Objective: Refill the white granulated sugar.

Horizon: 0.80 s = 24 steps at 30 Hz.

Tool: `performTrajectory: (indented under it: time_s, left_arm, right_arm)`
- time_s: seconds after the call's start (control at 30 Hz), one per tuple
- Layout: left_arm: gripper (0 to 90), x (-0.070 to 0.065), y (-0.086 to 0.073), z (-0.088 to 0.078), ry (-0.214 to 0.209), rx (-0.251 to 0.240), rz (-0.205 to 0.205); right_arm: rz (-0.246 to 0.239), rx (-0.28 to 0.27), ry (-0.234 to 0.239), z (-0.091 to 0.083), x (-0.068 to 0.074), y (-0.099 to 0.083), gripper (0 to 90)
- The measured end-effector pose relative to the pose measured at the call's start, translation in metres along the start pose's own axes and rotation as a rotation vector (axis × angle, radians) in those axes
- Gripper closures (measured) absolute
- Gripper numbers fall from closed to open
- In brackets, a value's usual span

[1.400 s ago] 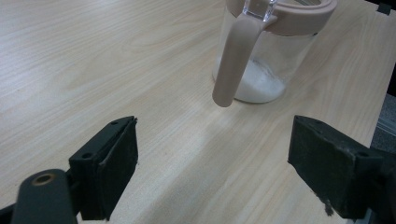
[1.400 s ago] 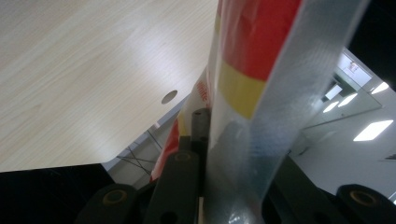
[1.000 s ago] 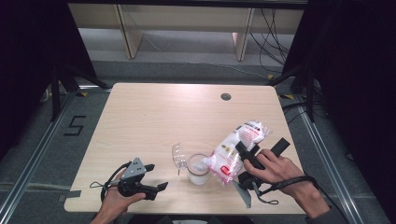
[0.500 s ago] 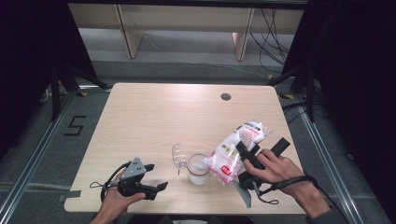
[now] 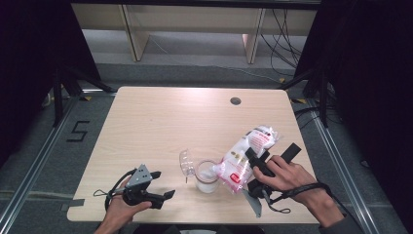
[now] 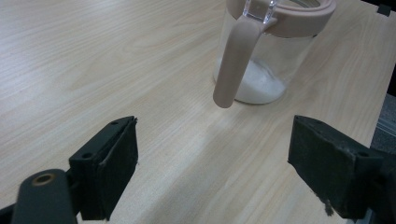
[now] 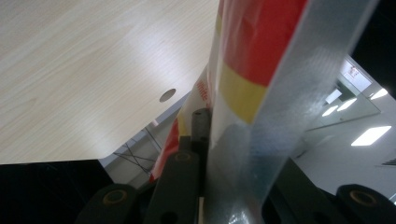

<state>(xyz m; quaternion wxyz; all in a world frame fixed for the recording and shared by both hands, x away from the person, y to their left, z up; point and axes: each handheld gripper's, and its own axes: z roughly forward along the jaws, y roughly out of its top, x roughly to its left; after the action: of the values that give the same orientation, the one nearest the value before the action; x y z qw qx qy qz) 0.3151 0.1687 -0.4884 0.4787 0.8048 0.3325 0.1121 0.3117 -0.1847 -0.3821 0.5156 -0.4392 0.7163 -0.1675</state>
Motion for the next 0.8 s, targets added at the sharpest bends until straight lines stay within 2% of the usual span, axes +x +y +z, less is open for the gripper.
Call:
performTrajectory:
  time_s: [0.03, 0.47, 0.8]
  left_arm:
    - [15.5, 0.0, 0.0, 0.0, 0.0, 0.0, 0.0]
    - [15.5, 0.0002, -0.0002, 0.0004, -0.001, 0.001, 0.005]
    - [15.5, 0.0007, -0.0002, 0.0002, 0.002, 0.005, 0.011]
  right_arm:
    - [-0.011, -0.005, -0.002, 0.0005, -0.0009, 0.0001, 83.0]
    - [-0.003, -0.001, 0.007, 0.0008, 0.0, 0.0006, 83.0]
    - [-0.021, -0.007, 0.007, 0.0017, -0.0032, 0.0011, 83.0]
